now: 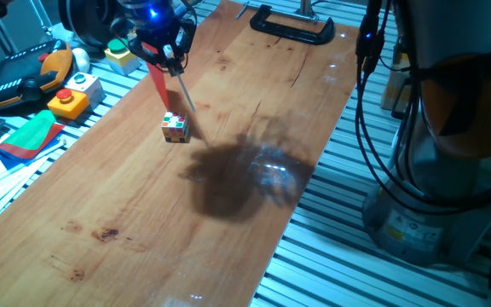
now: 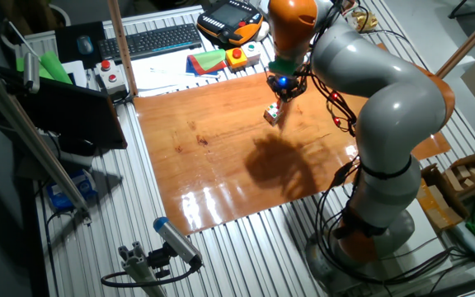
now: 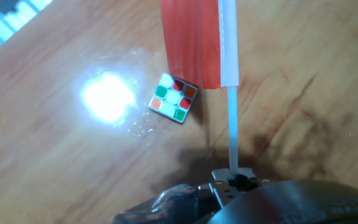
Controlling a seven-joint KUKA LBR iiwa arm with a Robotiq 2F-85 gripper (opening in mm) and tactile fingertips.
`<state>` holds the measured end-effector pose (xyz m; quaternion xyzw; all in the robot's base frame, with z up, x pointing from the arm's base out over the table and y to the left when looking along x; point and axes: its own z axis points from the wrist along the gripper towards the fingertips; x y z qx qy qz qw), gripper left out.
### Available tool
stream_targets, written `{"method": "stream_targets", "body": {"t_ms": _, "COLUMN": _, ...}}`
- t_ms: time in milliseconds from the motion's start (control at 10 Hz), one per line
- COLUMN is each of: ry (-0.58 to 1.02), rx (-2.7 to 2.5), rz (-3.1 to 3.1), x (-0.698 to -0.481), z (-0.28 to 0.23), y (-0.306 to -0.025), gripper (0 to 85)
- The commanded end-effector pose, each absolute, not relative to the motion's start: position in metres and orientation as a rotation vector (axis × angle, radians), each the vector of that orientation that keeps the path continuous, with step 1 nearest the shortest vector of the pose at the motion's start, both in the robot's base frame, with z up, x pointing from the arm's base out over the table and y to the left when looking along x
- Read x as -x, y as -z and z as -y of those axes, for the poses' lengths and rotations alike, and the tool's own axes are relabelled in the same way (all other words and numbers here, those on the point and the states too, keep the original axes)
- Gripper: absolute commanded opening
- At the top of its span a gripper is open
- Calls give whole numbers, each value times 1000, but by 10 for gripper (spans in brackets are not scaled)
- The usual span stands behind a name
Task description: Wave the flag
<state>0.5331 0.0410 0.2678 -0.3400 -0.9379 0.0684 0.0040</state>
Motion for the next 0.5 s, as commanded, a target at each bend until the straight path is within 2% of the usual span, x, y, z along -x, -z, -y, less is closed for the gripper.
{"method": "stream_targets", "body": {"t_ms": 0, "ry": -211, "rx": 641, "rz": 3080, "x": -533, "z": -41, "y": -268, "gripper": 7}}
{"method": "stream_targets", "body": {"t_ms": 400, "ry": -191, "rx": 585, "rz": 3103, "x": -534, "z": -41, "y": -268, "gripper": 7}}
